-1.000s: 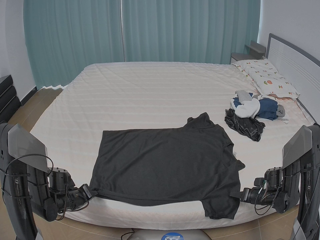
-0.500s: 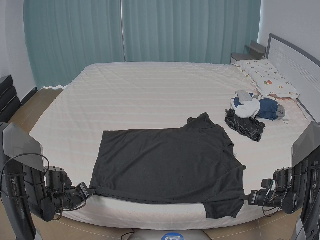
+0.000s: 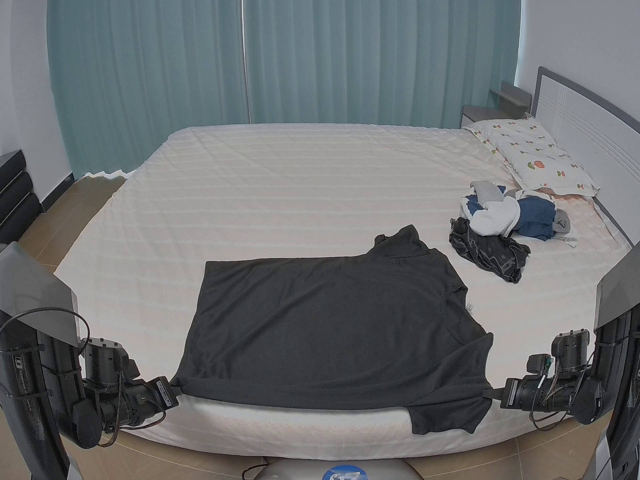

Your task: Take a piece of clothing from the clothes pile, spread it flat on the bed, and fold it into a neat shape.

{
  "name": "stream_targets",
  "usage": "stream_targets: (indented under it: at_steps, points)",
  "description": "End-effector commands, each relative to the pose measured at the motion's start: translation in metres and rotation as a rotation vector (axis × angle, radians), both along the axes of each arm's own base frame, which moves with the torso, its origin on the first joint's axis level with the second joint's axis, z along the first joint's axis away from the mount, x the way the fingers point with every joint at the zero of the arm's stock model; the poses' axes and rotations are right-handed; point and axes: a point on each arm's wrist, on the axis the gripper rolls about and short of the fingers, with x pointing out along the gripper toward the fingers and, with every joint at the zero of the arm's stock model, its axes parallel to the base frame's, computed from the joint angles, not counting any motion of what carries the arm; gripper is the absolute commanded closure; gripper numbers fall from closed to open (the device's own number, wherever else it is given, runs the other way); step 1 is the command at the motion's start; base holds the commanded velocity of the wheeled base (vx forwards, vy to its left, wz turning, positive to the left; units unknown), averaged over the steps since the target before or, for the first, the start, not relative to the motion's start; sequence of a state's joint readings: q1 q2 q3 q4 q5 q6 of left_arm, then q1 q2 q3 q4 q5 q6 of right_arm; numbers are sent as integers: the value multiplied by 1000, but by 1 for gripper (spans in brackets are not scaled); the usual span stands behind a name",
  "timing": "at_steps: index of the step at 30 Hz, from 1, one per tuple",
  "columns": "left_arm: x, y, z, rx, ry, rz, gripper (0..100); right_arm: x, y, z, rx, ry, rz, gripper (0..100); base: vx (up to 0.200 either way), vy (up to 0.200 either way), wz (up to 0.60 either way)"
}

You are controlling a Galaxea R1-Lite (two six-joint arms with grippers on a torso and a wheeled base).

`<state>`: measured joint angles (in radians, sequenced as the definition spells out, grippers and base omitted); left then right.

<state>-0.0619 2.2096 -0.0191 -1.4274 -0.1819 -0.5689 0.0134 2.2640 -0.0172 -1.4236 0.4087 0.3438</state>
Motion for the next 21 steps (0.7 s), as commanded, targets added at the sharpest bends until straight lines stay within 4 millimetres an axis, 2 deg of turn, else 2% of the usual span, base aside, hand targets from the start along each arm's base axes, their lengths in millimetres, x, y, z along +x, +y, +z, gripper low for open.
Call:
stream_targets:
  at_steps: [1, 13, 21]
  points:
    - [-7, 1, -3, 38, 46, -7, 100, -9, -2, 11, -16, 13, 11, 100, 0, 0, 0]
    - [-20, 1, -10, 204, 176, -48, 100, -27, -5, 9, -77, 138, 72, 100, 0, 0, 0]
    - [-30, -1, -15, 256, 268, -95, 100, -31, -7, 9, -101, 168, 70, 100, 0, 0, 0]
